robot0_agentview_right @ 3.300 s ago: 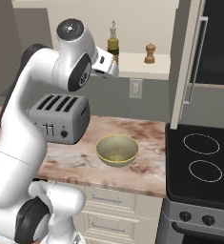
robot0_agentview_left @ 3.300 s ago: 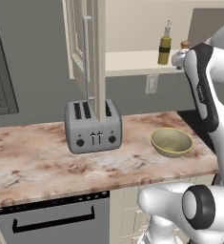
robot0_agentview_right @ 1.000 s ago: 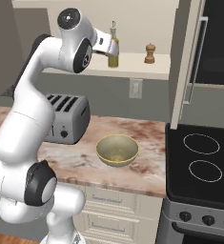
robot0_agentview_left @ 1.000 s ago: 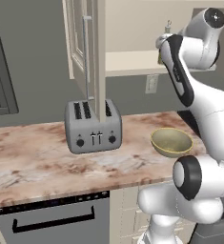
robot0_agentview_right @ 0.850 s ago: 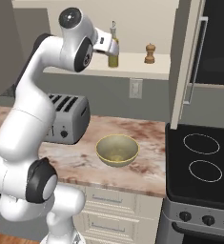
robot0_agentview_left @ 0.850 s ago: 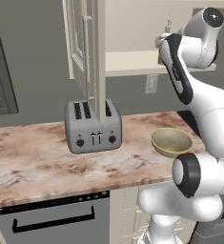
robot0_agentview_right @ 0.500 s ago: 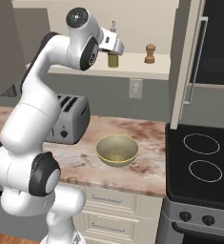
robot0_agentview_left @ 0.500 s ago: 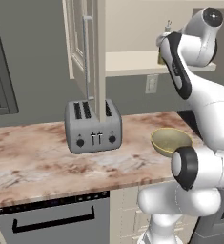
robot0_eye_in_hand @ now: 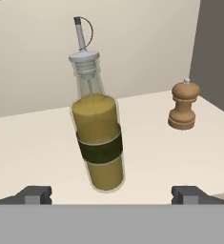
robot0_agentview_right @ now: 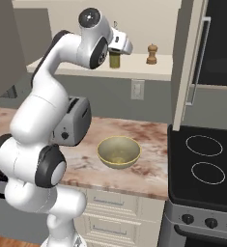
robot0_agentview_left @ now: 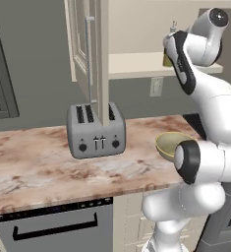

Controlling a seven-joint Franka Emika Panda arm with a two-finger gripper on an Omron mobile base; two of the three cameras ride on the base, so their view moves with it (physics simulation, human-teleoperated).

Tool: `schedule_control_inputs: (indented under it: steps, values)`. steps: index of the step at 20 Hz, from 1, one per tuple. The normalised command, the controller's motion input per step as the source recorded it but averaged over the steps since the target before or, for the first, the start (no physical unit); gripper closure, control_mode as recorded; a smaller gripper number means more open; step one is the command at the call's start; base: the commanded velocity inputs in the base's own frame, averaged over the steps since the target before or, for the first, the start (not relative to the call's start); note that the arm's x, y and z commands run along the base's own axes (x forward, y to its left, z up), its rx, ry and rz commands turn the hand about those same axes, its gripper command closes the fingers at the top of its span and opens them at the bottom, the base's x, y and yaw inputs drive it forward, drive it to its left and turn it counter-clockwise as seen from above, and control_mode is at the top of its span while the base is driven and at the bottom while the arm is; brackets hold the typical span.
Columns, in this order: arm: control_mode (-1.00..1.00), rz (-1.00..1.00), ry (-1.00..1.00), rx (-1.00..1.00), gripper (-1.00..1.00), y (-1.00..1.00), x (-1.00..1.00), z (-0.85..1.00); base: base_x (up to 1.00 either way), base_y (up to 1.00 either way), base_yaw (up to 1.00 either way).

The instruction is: Retrieve the bottle and the shaker from the cabinet and place them next to the mixing bowl on the counter. Then add garlic from the fridge to the mixing bowl.

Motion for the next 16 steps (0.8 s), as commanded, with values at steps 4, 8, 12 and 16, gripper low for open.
schedule_control_inputs:
  steps: [4,8,12,16]
  values:
    - [-1.00,0.00,-0.03,0.00,-1.00,0.00,0.42,-0.21,0.00,0.00,0.00]
    - [-1.00,0.00,-0.05,0.00,-1.00,0.00,0.37,-0.11,0.00,0.00,0.00]
    - [-1.00,0.00,-0.10,0.00,-1.00,0.00,0.28,-0.01,0.00,0.00,0.00]
    - [-1.00,0.00,-0.16,0.00,-1.00,0.00,0.09,0.00,0.00,0.00,0.00]
